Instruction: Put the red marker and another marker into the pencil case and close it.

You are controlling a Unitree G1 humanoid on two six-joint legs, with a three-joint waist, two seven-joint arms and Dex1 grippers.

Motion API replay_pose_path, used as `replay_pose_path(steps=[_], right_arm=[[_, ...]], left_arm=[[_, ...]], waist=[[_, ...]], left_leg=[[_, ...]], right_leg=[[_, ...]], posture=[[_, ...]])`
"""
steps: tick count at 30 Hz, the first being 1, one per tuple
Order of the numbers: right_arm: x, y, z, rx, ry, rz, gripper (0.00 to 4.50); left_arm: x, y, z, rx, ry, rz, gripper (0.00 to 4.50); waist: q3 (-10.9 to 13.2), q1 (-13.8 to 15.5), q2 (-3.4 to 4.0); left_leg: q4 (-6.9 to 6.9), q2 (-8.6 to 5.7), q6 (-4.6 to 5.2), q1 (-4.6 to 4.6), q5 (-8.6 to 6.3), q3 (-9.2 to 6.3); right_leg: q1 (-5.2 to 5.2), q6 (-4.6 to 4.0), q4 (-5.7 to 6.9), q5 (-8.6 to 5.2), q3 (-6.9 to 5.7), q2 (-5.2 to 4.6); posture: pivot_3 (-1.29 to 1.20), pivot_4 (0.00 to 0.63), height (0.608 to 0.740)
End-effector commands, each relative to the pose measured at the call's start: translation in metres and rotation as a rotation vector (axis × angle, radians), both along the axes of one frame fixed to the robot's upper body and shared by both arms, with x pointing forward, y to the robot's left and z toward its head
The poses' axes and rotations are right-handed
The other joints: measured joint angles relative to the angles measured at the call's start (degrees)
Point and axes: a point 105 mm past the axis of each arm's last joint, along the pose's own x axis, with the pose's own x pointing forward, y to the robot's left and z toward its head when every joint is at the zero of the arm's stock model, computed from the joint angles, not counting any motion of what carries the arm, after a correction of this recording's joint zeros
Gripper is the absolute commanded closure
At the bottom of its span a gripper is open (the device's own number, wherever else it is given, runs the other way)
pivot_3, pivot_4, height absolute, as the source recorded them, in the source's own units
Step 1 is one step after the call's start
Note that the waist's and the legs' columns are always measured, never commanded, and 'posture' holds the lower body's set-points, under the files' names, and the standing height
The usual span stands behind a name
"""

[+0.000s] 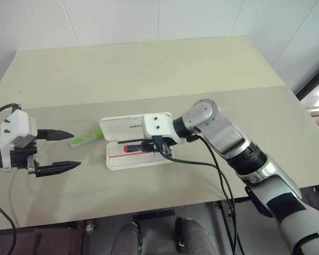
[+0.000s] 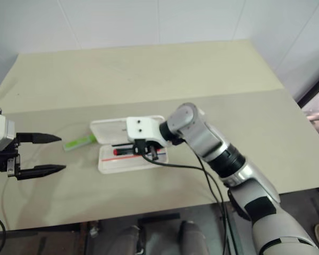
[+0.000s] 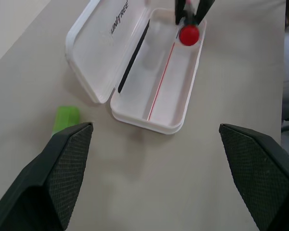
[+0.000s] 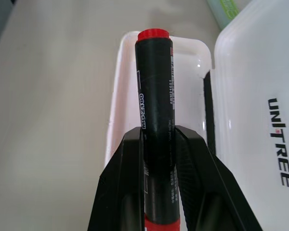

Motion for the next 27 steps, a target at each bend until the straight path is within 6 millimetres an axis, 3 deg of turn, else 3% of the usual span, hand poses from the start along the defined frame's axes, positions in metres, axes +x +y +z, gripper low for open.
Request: replay_pose_path(steps=[1, 11, 12, 19, 27], right_arm=[[-0.002, 0.01, 0.01, 0.015, -0.055, 0.038, 3.94], [0.005, 0.018, 0.002, 0.008, -0.074, 0.028, 3.94], [0.006, 0.019, 0.001, 0.009, -0.076, 0.023, 3.17], [0.015, 0.022, 0.005, 0.044, -0.084, -0.033, 0.74], [0.014, 0.015, 0.024, 0.096, -0.068, -0.04, 0.74]], left_arm=[[-0.001, -0.001, 0.009, 0.011, -0.041, -0.001, 0.0], [0.001, -0.003, 0.01, 0.011, -0.045, -0.007, 0.0], [0.001, -0.003, 0.01, 0.011, -0.045, -0.008, 0.0], [0.001, -0.004, 0.008, 0.007, -0.042, -0.009, 0.0], [0.001, -0.004, 0.008, 0.008, -0.042, -0.008, 0.0]], waist=[[0.0, 0.0, 0.0], [0.0, 0.0, 0.0], [0.0, 0.0, 0.0], [0.0, 0.0, 0.0], [0.0, 0.0, 0.0]], left_leg=[[0.0, 0.01, 0.0, 0.0, 0.0, 0.0], [0.0, 0.01, -0.01, 0.0, 0.0, 0.0], [0.0, 0.01, -0.01, 0.0, 0.0, 0.0], [-0.01, 0.01, -0.01, 0.0, 0.0, 0.0], [-0.01, 0.01, -0.01, 0.0, -0.01, -0.01]], right_leg=[[0.0, 0.0, 0.0, 0.0, 0.0, 0.01], [0.01, 0.0, 0.0, 0.0, 0.0, 0.0], [0.01, 0.0, 0.0, 0.0, 0.0, 0.0], [0.0, 0.0, 0.0, 0.0, 0.0, 0.01], [0.0, 0.0, 0.0, 0.0, 0.0, 0.0]], posture=[[0.0, 0.15, 0.74], [0.0, 0.15, 0.74], [0.0, 0.15, 0.74], [0.0, 0.15, 0.74], [0.0, 0.15, 0.74]])
